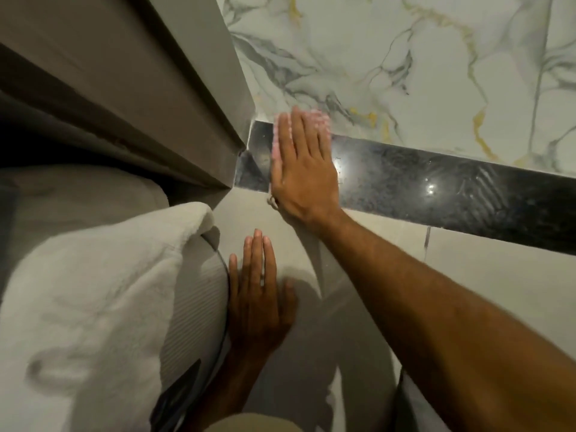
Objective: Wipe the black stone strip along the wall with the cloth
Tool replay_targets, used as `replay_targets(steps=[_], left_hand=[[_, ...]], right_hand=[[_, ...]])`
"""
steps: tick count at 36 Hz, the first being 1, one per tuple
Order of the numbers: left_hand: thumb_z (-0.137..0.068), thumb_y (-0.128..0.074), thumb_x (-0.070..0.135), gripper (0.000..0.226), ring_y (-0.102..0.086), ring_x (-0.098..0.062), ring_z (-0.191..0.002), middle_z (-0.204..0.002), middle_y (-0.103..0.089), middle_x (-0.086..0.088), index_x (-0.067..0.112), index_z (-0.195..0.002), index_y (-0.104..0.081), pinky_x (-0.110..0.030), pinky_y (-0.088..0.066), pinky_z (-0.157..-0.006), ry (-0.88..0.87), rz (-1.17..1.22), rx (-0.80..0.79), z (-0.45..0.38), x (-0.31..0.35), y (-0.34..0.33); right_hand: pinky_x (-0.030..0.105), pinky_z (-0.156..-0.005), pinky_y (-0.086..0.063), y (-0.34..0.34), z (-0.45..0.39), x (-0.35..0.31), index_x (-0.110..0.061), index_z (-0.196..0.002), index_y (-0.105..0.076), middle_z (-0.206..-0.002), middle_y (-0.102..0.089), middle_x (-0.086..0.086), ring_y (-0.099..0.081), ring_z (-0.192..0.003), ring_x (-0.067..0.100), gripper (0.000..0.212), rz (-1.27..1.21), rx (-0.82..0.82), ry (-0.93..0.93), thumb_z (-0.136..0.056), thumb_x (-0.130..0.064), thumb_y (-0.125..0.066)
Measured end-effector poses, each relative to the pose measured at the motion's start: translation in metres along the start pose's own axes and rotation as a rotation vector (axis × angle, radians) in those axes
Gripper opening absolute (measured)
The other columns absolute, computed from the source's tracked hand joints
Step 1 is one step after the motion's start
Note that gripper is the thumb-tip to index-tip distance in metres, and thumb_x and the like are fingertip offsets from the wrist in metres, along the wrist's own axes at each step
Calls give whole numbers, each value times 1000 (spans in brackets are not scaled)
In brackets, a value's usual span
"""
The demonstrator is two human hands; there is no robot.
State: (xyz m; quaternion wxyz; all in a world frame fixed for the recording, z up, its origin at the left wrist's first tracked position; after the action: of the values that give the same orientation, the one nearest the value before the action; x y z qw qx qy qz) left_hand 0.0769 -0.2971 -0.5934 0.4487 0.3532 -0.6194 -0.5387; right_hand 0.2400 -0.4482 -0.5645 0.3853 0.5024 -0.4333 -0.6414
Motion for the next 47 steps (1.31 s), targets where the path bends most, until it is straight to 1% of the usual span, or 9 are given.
replay_targets(steps=[6,14,19,21,27,33,36,40,47], left_hand=[[-110,-42,37,69,-29,-36,-167,-177,-32,-21,-1,-167,-37,-59,-25,-136,-35,3,50,3,3,8],[-109,-41,42,74,-24,-34,-169,-180,-27,-19,1,-170,-31,-56,-18,-139,-12,14,-1,1,3,6],[-107,-39,43,75,-28,-37,-167,-179,-28,-20,2,-169,-33,-56,-15,-138,8,25,-39,-2,2,4],[-106,-39,42,75,-30,-39,-165,-178,-29,-22,2,-169,-33,-61,-22,-135,6,17,-49,-4,4,8],[-106,-38,39,72,-26,-40,-167,-181,-22,-19,9,-171,-32,-64,-19,-136,-12,-1,-80,-4,8,10],[-108,-35,42,73,-18,-41,-169,-182,-16,-20,13,-173,-27,-64,-14,-136,-96,-40,-106,-10,18,0],[-110,-35,43,72,-24,-45,-166,-179,-22,-26,7,-172,-27,-65,-17,-134,-103,-44,-84,-32,37,-5],[-114,-32,39,70,-21,-43,-168,-180,-19,-26,4,-173,-20,-63,-19,-136,-162,-61,-35,-57,68,-6],[-110,-37,39,74,-11,-40,-170,-182,-13,-24,8,-175,-17,-63,-15,-137,-327,-21,-87,-67,113,-21]], right_hand=[[51,-143,-9,-13,80,-14,-13,-178,-7,-187,1,12,2,-175,26,69,52,-87,346,-118,-41,-26],[53,-143,-7,17,35,56,-11,-178,-2,-187,3,14,4,-175,30,69,35,34,-156,-119,-39,-24],[53,-142,-10,5,26,1,-15,-178,-8,-187,-1,13,1,-175,28,66,78,-63,333,-119,-41,-22],[52,-142,-12,7,64,10,-15,-178,-13,-187,-5,12,-2,-176,27,65,63,-70,376,-119,-40,-24],[56,-140,-22,29,138,97,-13,-175,-27,-185,-19,9,-13,-175,24,65,69,-9,258,-116,-31,-45],[51,-144,-6,38,58,133,-15,-178,-11,-187,-4,10,-1,-175,27,66,83,82,-141,-118,-40,-24],[51,-142,-11,24,54,106,-15,-178,-12,-187,-5,11,-3,-176,27,68,53,82,-40,-118,-41,-27],[50,-142,-13,17,132,104,-17,-178,-17,-188,-9,6,-5,-176,22,68,22,53,105,-116,-38,-36],[52,-141,-19,59,191,214,-16,-177,-23,-186,-18,8,-13,-175,26,64,70,258,-532,-117,-34,-36]])
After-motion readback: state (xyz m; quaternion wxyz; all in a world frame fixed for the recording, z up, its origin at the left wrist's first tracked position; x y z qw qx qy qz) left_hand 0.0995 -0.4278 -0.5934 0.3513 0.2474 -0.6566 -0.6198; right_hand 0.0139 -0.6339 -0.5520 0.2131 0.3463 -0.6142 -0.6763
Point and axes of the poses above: each hand's wrist, its own z-axis away from the middle knuckle, its own y-axis out of the back of the hand, x = y × z, the point moved 9 cm from there along -z, towards the middle knuckle
